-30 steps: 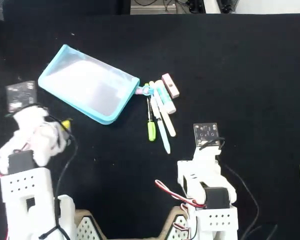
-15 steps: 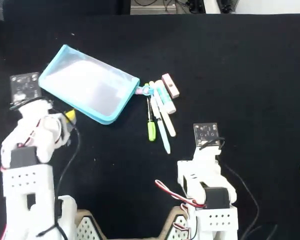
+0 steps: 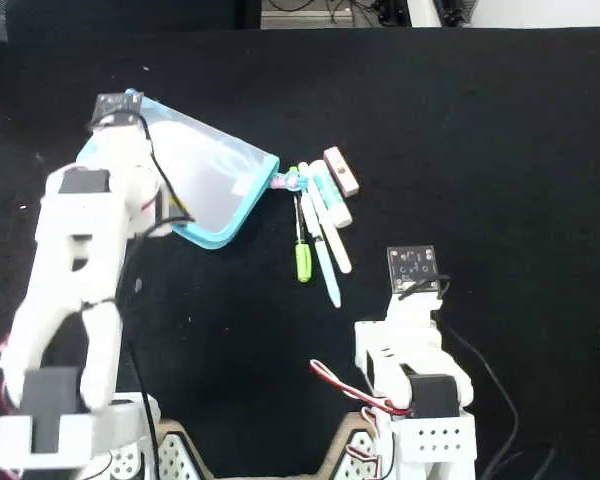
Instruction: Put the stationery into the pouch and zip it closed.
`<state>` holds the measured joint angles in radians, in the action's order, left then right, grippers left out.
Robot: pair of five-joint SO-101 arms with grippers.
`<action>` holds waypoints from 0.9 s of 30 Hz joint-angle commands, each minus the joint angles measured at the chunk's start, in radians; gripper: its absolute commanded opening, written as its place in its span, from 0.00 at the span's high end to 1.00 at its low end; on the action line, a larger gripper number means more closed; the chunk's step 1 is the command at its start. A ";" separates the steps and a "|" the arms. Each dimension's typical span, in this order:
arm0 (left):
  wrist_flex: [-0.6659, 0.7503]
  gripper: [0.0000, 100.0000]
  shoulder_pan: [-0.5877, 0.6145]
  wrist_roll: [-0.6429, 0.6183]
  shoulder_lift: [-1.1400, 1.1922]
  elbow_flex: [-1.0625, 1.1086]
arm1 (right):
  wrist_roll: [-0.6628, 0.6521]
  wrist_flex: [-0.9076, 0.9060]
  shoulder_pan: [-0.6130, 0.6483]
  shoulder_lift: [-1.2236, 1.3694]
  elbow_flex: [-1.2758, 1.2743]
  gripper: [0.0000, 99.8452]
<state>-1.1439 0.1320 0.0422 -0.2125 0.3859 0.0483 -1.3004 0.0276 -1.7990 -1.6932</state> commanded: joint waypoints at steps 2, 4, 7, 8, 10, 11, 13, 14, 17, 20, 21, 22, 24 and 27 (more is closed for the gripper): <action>-0.005 0.73 -0.012 0.003 0.135 -0.185 | 0.009 -0.005 -0.008 -0.094 0.008 0.99; 0.011 0.73 -0.013 0.003 0.181 -0.232 | 0.009 -0.005 -0.008 -0.094 0.008 0.99; 0.049 0.73 -0.021 0.002 0.235 -0.334 | 0.005 -0.002 -0.008 -0.094 0.008 0.99; 0.055 0.73 -0.024 0.002 0.253 -0.366 | 0.003 0.011 -0.008 -0.096 0.008 0.99; 0.063 0.73 -0.044 0.002 0.295 -0.417 | -0.020 0.087 -0.009 -0.094 0.008 0.99; 0.066 0.73 -0.058 0.002 0.316 -0.435 | -0.049 0.127 -0.015 -0.094 0.008 0.99; 0.063 0.73 -0.088 0.002 0.359 -0.469 | -0.126 0.186 -0.015 -0.094 0.010 0.99; 0.068 0.73 -0.108 0.002 0.377 -0.478 | -0.170 0.213 -0.015 -0.094 0.018 0.99; 0.069 0.73 -0.157 0.003 0.428 -0.510 | -0.313 0.275 -0.014 -0.094 0.062 0.99; 0.069 0.73 -0.191 0.029 0.470 -0.552 | -0.347 0.270 -0.008 -0.094 0.102 0.99; 0.069 0.73 -0.200 0.049 0.480 -0.567 | -0.324 0.270 -0.008 -0.094 0.102 0.99; 0.069 0.73 -0.205 0.060 0.491 -0.579 | -0.301 0.270 -0.008 -0.094 0.097 0.99; 0.069 0.73 -0.200 0.064 0.516 -0.601 | -0.293 0.276 -0.008 -0.094 0.070 0.99; 0.058 0.73 -0.191 0.064 0.534 -0.595 | -0.307 0.278 -0.008 -0.094 0.033 0.99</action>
<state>-1.0902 -0.0598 0.0944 0.3214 -0.1557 -0.2539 -1.0441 0.0261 -1.7990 -1.6533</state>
